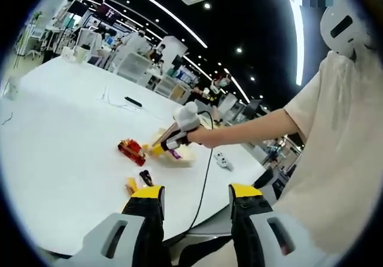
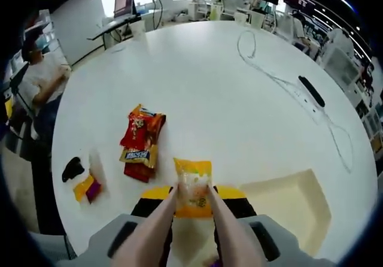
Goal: Place the target food into the container with the food tongs after gripping and lifting it, then release it inside without dropping or visibly crushing the food.
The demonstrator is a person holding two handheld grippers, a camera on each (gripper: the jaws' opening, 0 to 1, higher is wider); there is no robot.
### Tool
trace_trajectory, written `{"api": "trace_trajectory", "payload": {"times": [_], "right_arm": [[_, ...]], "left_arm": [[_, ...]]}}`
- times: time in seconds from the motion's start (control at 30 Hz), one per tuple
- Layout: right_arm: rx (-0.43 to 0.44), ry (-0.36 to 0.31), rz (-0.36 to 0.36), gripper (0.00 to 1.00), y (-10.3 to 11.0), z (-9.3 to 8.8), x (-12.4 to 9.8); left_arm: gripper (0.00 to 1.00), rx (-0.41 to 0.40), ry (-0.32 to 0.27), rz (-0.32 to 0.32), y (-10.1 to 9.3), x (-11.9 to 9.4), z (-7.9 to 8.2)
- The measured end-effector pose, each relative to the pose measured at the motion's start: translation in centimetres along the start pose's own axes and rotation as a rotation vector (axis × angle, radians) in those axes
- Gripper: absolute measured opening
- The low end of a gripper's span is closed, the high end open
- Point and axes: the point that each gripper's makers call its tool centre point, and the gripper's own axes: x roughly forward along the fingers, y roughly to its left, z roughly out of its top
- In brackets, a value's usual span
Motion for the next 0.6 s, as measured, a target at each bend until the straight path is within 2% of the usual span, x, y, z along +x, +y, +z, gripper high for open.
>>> {"api": "trace_trajectory", "payload": {"times": [0.17,0.3,0.6], "right_arm": [[-0.029,0.010,-0.005,0.24,0.2,0.1,0.0],[-0.010,0.007,-0.001,0.23,0.3,0.1,-0.2],[-0.002,-0.038,-0.020,0.23,0.2,1.2,-2.5]], "left_arm": [[0.42,-0.001,-0.005,0.007,0.1,-0.3,0.1],[0.42,0.003,-0.008,0.008,0.2,-0.3,0.3],[0.42,0.030,-0.006,-0.028,0.0,0.6,1.1]]}}
